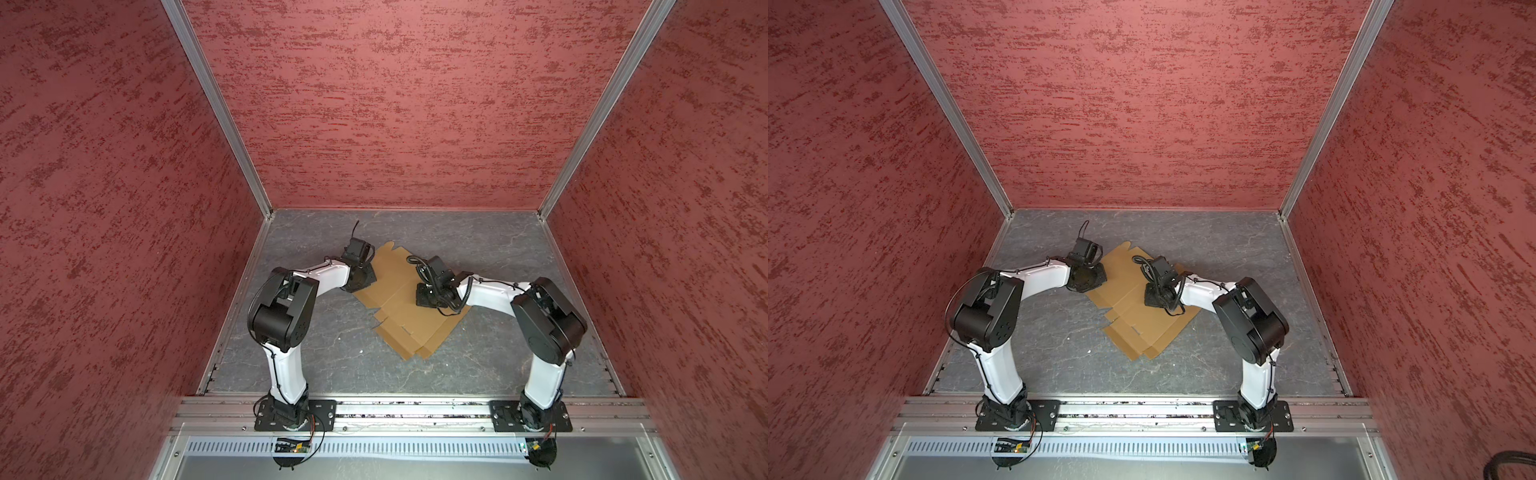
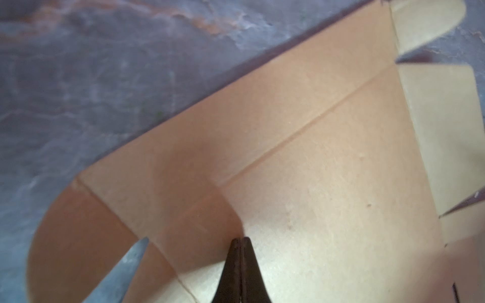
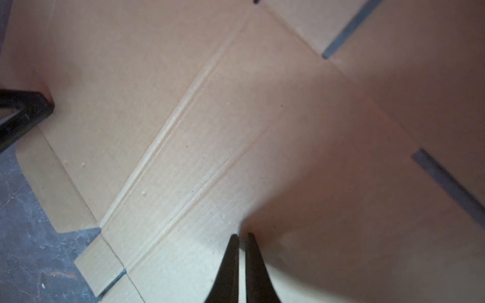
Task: Fold the paper box
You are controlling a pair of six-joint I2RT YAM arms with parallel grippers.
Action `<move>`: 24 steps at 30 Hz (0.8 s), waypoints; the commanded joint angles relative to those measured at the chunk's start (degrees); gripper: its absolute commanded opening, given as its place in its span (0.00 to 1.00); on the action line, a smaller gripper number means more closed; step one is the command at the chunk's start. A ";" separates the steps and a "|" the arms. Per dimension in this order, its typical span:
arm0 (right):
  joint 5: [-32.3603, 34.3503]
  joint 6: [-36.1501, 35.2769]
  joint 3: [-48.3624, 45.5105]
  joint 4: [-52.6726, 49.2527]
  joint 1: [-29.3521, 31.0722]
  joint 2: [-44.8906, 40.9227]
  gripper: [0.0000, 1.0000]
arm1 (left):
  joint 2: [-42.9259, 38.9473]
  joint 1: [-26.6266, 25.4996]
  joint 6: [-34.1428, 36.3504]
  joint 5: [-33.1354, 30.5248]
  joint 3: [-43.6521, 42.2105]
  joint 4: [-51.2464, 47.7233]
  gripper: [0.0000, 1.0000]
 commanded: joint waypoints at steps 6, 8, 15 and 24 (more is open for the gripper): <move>1.64 -7.21 13.26 -5.94 -2.51 10.39 0.11 | -3.40 -4.78 -10.79 1.69 -7.77 -5.59 0.00; 1.35 -8.17 17.27 -7.11 -2.68 12.65 0.12 | -5.02 -6.45 -12.60 2.03 -8.89 -5.36 0.00; -1.40 -11.68 31.03 -10.89 -3.04 19.65 0.13 | -10.07 -12.89 -17.66 3.27 -10.22 -4.80 0.00; 4.47 -13.40 26.73 -13.64 -4.59 9.74 0.15 | -18.03 -8.66 -12.13 0.89 -7.25 -9.65 0.00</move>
